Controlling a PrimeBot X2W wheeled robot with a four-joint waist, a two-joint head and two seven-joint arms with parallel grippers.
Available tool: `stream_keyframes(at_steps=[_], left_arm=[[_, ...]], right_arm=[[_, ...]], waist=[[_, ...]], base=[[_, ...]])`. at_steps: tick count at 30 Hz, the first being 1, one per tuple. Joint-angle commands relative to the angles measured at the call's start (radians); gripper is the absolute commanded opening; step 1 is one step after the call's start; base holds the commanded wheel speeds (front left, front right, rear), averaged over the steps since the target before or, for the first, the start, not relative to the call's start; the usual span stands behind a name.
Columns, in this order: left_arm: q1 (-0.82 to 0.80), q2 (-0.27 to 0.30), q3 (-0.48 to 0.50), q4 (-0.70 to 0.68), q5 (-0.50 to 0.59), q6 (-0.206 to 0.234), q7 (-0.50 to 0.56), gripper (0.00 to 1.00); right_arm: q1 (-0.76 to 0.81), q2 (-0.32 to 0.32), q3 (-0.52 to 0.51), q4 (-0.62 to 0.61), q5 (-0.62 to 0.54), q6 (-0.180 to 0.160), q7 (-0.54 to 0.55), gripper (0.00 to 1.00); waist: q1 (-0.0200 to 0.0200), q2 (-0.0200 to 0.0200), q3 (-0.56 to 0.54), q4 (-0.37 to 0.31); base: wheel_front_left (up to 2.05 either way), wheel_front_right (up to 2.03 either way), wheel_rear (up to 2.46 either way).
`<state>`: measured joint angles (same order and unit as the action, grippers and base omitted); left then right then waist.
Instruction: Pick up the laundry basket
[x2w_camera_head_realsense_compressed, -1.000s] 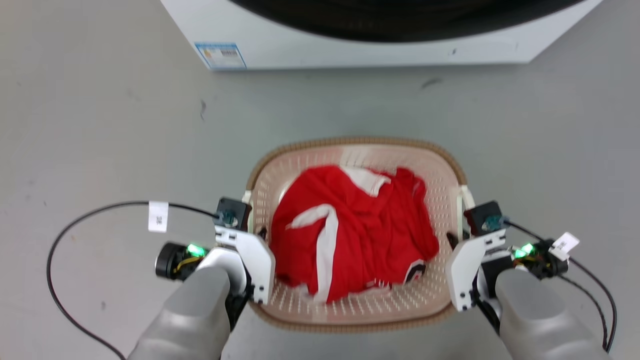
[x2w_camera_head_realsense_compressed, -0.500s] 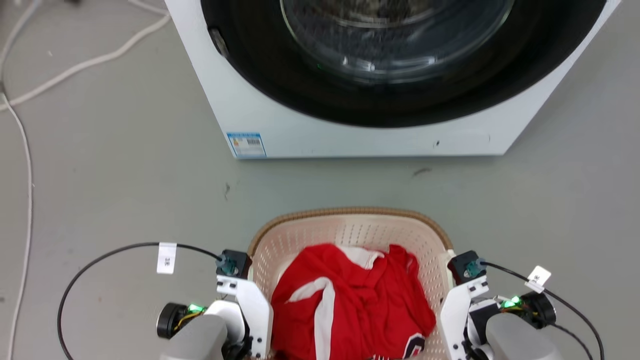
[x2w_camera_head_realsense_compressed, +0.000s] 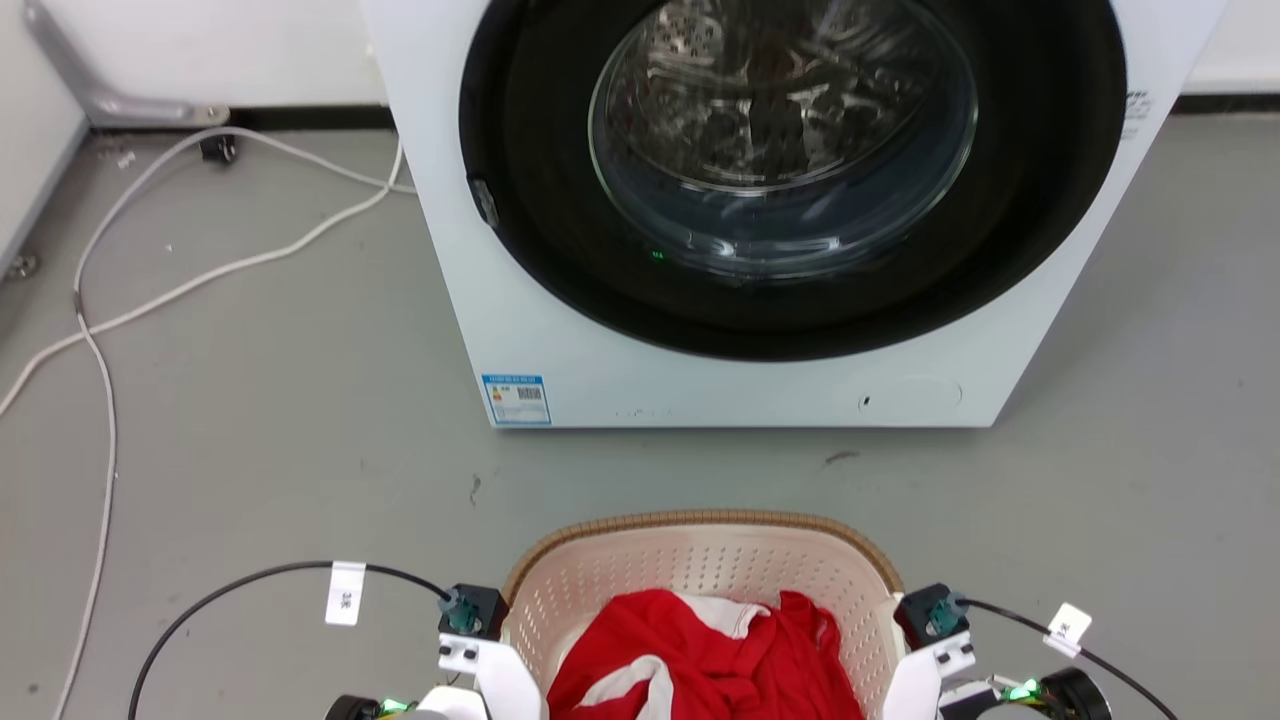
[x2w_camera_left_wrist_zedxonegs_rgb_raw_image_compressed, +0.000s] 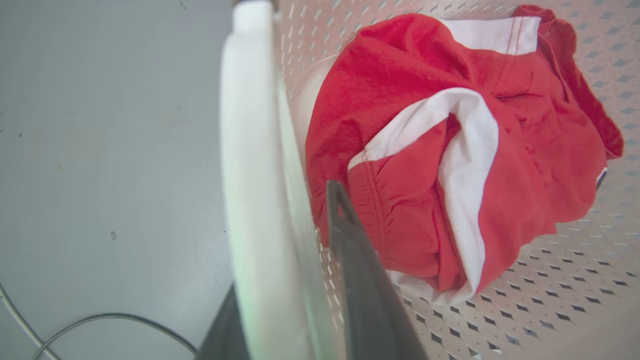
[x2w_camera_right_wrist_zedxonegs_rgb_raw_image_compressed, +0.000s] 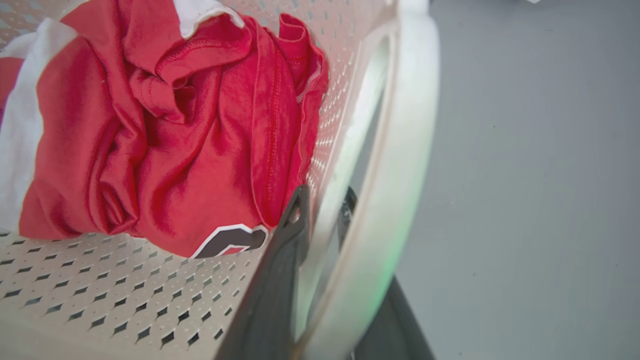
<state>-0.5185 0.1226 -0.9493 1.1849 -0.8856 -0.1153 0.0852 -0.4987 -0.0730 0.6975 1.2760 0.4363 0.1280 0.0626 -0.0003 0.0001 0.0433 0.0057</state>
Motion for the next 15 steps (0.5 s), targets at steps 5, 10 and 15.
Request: stream_keyframes(at_steps=[5,10,15], left_arm=[[0.027,-0.023,-0.035,-0.011,-0.03,-0.026,0.001,0.0],[0.038,-0.022,-0.051,-0.007,-0.062,-0.026,0.008,0.0],[0.045,-0.021,-0.07,-0.005,-0.088,-0.026,0.019,0.0]], right_arm=[[0.024,0.009,0.048,-0.019,0.04,0.005,0.001,0.0],[0.037,0.007,0.083,-0.023,0.078,0.005,0.015,0.0],[0.048,0.002,0.113,-0.024,0.11,0.005,0.015,0.0]], waist=[[0.0003,-0.0001,-0.047,-0.002],[0.0003,-0.0001,-0.066,-0.011],[0.0003,-0.0001,-0.078,-0.016]], base=[[0.0,0.0,0.0],[0.0,0.0,0.0],[0.0,0.0,0.0]])
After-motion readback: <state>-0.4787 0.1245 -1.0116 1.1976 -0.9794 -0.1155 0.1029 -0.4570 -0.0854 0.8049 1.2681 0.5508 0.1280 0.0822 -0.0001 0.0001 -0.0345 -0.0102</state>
